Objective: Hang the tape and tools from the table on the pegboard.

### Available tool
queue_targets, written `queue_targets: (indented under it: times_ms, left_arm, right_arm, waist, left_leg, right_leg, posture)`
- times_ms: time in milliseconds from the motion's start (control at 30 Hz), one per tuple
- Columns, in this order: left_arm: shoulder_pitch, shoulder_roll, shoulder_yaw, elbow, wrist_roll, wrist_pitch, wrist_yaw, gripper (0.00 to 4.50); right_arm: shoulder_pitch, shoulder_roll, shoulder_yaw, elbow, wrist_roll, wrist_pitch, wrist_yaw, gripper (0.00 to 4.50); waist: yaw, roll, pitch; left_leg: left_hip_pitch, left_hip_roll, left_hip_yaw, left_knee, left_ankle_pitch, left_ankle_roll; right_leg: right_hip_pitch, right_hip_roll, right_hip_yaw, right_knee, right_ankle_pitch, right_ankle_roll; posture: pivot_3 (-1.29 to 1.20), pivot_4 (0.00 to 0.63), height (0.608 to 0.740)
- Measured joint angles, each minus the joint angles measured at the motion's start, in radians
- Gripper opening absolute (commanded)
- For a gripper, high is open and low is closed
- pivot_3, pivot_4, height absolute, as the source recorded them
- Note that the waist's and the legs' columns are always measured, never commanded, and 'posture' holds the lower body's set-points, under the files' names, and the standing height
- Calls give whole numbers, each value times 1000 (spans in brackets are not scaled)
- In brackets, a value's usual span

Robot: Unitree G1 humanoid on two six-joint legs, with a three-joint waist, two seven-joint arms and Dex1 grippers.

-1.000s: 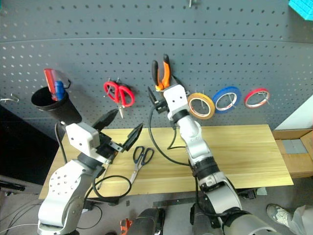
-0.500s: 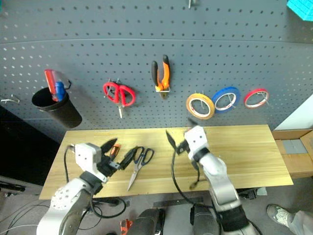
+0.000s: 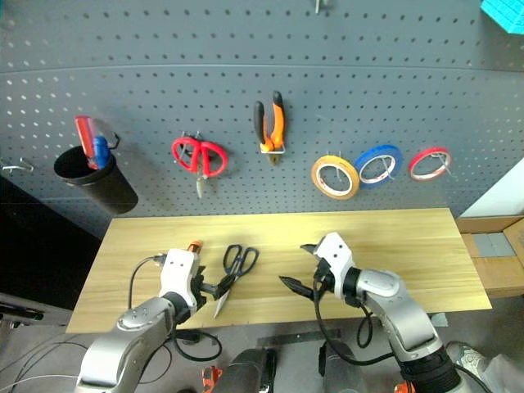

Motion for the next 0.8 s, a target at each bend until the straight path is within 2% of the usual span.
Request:
queue_targets:
  times_ms: [133,300,667,800]
  left_arm:
    - [-40,-16,-47,4,23,48,17,4500]
    - [-117,-22,-91,100,70,66,29,4500]
    - [-152,-33,-102,171,117,127,44,4500]
    - [-163,-73,-111,213,125,175,59,4500]
  right_arm:
    - [-19,3,2,0,-3,-11,2,4452]
    - [-25,9,2,3,-11,-20,-19,4452]
    - [-38,6,2,16,-15,-21,-29,4452]
    - [-44,5,2,19,-17,-21,-35,4452]
  waist:
    - [2,0,1]
    - [3,0,4]
    - [2,-1,9]
    - [2,-1,11]
  left_leg:
    - [0,0,-1,0,0,0]
    - [0,0,-1,0,0,0]
    - [-1,0,-1,0,0,-1]
    - [-1,0,-1,0,0,-1]
  right_leg:
    - [0,0,0,0,0,0]
    - [0,-1,0,0,0,0]
    - [-1,-1,0,0,0,0]
    - [-1,-1,0,0,0,0]
  posture:
    - [-16,289,740]
    - [-25,288,740]
    - [-30,291,740]
    - [-29,293,740]
